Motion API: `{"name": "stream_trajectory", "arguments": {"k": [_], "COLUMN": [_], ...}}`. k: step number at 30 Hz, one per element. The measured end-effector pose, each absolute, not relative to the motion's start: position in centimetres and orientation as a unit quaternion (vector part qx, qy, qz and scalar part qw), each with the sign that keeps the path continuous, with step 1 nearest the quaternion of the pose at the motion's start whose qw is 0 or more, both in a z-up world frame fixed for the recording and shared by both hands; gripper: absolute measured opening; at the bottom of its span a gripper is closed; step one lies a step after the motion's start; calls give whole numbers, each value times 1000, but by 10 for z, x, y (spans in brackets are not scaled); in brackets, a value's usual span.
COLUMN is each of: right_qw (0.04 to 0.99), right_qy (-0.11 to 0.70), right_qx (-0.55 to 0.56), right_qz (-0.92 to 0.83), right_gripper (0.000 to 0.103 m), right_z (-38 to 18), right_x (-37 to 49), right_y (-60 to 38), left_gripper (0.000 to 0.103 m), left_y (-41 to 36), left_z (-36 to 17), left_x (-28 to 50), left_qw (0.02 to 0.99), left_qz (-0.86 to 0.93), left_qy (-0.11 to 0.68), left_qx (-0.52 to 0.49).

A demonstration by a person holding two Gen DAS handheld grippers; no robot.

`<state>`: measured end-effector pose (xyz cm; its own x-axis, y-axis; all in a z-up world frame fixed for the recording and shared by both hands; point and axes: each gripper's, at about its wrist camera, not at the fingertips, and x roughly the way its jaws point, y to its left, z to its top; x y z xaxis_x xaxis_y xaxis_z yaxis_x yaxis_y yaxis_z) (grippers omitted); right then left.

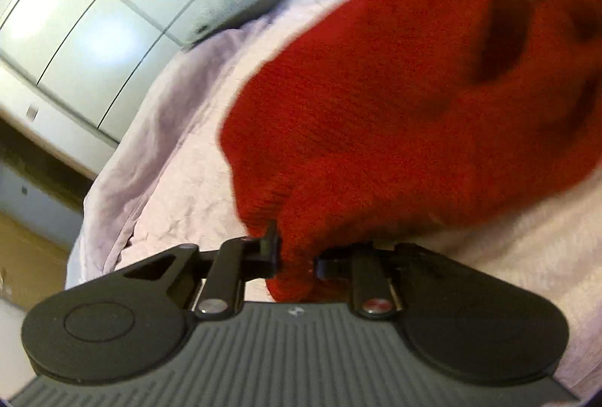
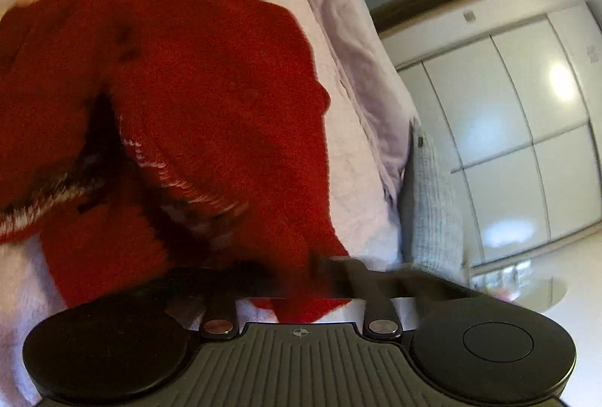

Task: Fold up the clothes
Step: 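Grasp the sweater hem with both grippers and lift it up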

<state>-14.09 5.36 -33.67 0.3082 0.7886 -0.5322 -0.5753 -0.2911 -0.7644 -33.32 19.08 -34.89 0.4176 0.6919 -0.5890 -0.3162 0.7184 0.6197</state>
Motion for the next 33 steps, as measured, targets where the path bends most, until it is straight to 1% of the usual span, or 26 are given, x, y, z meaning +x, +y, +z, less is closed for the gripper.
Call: {"name": "stream_trajectory", "arguments": {"k": [4, 7, 11, 15, 19, 22, 25, 29, 33], "right_qw": [664, 729, 781, 814, 833, 834, 831, 817, 805], "right_qy": [-16, 11, -29, -76, -104, -114, -119, -113, -103], "right_qx": [-487, -421, -357, -290, -233, -212, -214, -228, -240], "right_qz": [567, 540, 511, 497, 492, 496, 499, 516, 532], "right_gripper": [3, 3, 3, 3, 3, 3, 3, 3, 3], "right_z": [-281, -222, -140, -58, 11, 43, 55, 59, 69], "right_x": [-122, -105, -100, -103, -117, -129, -144, -160, -160], "right_y": [67, 81, 89, 87, 66, 40, 10, -27, -28], "left_gripper": [13, 13, 13, 13, 13, 13, 13, 13, 13], "left_y": [219, 244, 266, 265, 246, 220, 197, 169, 151], "left_z": [-291, -234, -144, -60, 2, 28, 44, 55, 65], "left_x": [-343, -349, -363, -380, -395, -415, -433, -445, -450], "left_qw": [830, 838, 852, 862, 869, 876, 882, 888, 887], "left_qz": [360, 401, 440, 455, 458, 454, 446, 438, 436], "left_qy": [402, 350, 261, 180, 116, 84, 70, 76, 100], "left_qx": [141, 121, 115, 134, 147, 143, 136, 123, 116]}}
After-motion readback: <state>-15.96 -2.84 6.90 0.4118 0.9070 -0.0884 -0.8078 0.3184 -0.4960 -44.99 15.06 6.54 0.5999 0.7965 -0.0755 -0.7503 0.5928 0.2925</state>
